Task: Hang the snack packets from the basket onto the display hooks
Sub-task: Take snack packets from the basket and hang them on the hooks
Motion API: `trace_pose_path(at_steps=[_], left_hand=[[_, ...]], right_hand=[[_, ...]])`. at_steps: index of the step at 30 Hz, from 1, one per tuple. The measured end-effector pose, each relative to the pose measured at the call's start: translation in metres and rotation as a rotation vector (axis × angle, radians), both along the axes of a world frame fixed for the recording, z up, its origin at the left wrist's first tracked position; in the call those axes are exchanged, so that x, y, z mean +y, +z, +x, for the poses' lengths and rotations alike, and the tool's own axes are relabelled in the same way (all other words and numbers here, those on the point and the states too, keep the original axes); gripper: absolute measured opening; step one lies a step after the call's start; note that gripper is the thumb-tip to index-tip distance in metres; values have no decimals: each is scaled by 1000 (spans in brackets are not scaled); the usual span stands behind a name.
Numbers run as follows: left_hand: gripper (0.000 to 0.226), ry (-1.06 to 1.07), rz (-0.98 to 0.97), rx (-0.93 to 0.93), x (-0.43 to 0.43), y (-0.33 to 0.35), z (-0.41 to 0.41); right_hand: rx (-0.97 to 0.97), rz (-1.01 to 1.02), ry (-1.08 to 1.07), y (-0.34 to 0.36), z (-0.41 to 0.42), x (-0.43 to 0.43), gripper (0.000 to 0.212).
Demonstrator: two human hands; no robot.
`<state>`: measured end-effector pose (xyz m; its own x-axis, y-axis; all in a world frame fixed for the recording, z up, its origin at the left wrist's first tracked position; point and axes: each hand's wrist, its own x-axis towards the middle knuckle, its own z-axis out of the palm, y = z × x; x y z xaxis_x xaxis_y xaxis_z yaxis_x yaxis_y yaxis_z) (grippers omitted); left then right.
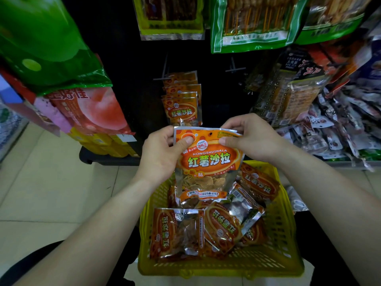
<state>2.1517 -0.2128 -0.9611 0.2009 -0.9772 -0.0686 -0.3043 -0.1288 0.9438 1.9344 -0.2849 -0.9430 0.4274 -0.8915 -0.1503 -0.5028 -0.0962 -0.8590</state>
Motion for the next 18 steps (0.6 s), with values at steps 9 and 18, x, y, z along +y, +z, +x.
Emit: trace_pose_path(at_steps=[9,18], left_hand=[[23,-7,51,-89,1,-1,-5],[25,-11,38,-117,-1,-7,7]], right_hand=[[199,-77,202,3,4,2,6],[478,-357,163,3,24,7,13]])
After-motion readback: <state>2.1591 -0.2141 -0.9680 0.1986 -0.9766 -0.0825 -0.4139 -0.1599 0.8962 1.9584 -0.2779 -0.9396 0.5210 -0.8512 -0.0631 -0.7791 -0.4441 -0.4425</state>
